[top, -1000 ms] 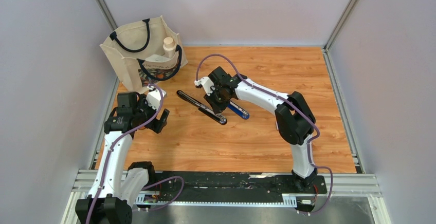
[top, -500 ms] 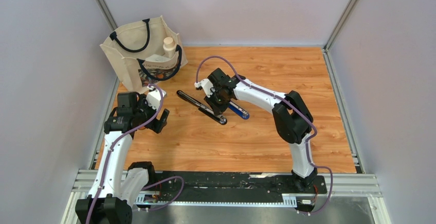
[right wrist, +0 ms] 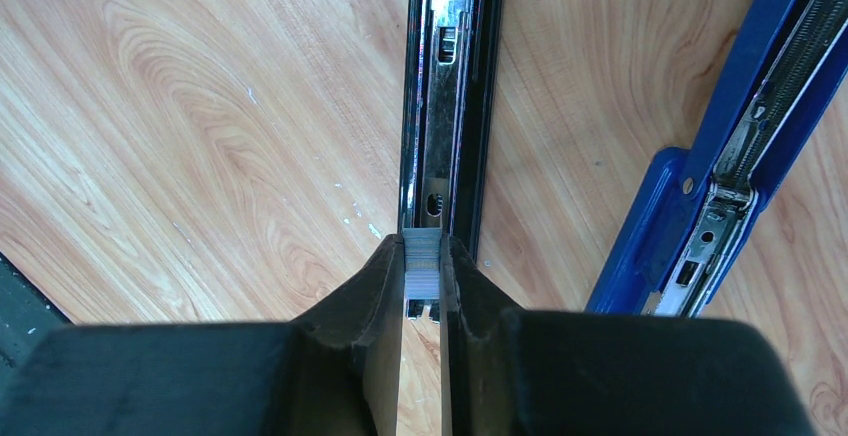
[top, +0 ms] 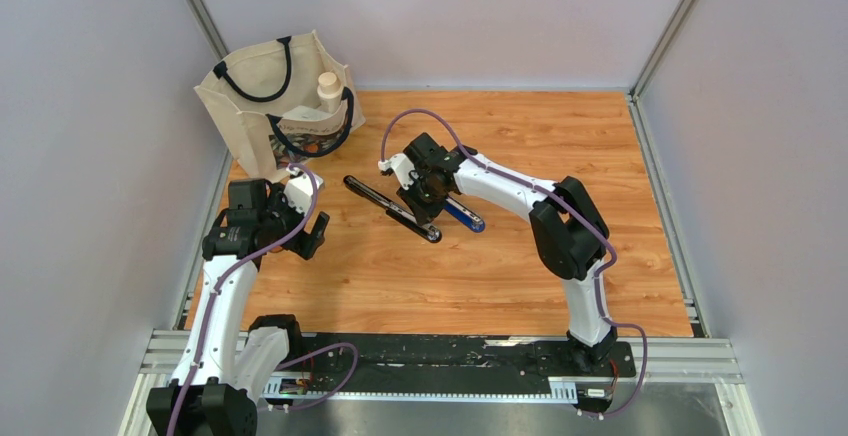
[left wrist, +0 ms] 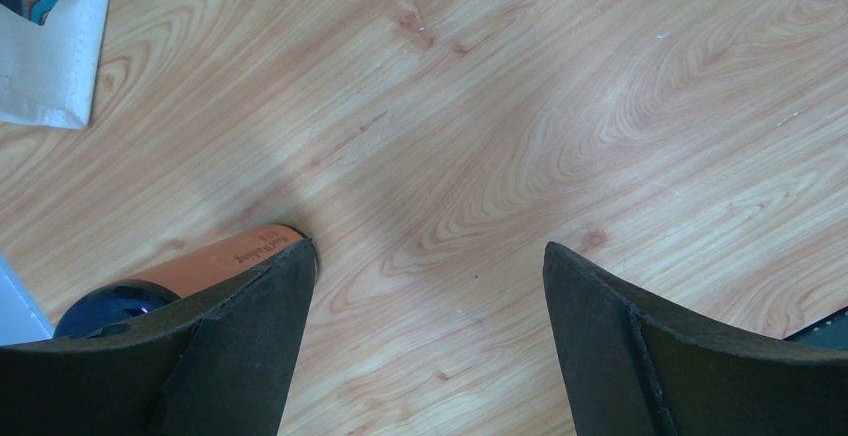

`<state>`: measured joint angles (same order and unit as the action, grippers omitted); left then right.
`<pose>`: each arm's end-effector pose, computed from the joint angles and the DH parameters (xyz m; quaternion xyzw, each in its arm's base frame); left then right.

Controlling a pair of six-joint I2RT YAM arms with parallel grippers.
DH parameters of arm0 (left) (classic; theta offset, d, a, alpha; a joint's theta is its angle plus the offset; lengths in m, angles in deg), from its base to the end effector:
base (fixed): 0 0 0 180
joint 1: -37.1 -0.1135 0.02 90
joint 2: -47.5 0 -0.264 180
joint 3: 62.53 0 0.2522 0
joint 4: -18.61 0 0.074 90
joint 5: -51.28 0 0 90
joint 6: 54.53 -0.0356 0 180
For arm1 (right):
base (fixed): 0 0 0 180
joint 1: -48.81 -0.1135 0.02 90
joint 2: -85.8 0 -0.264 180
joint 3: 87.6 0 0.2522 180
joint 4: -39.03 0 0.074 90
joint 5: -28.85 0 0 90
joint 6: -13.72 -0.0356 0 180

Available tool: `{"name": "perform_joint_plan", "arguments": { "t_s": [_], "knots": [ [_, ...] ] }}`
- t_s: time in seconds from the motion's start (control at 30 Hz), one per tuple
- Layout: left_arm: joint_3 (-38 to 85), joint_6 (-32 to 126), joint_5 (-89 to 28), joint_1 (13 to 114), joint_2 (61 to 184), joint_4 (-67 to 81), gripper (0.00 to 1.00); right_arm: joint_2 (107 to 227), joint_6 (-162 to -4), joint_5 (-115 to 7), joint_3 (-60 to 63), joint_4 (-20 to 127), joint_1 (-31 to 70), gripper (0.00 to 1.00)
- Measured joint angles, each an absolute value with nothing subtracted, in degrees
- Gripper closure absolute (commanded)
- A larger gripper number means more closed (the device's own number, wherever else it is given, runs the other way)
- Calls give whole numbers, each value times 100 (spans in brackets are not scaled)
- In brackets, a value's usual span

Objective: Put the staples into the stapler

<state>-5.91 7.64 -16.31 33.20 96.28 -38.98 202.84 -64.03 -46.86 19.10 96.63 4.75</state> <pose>0.1655 -0.0023 0.2649 0.2564 0.8872 -0.0832 0.3745 0.3021 0.3046 0.2028 -0.4805 0.8474 0.1694 0.1491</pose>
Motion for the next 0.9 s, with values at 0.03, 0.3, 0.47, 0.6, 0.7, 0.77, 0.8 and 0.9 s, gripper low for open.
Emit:
{"name": "perform_joint_plan", "arguments": {
  "t_s": [0.03,0.3,0.47,0.6,0.7,0.77,0.8,0.9],
  "knots": [
    [-591,764,-1631,3320,9628,-3898,8,20284,-6403,-4693,1910,9663,475,85],
    [-591,764,-1629,3320,9630,-3898,8,20284,-6400,-4730,1910,9663,475,85],
    [-591,762,-1631,3320,9630,-3898,8,20286,-6400,-4763,1910,9661,475,85],
    [-591,762,-1629,3320,9630,-3898,8,20288,-6396,-4780,1910,9661,475,85],
    [-591,762,-1631,3320,9628,-3898,8,20316,-6392,-4815,1910,9654,473,85],
    [-591,762,-1631,3320,9630,-3898,8,20338,-6385,-4820,1913,9645,473,85],
    [-591,762,-1631,3320,9630,-3898,8,20338,-6379,-4820,1913,9645,473,85],
    [-591,762,-1629,3320,9628,-3898,8,20338,-6374,-4826,1915,9647,460,85]
  ]
}}
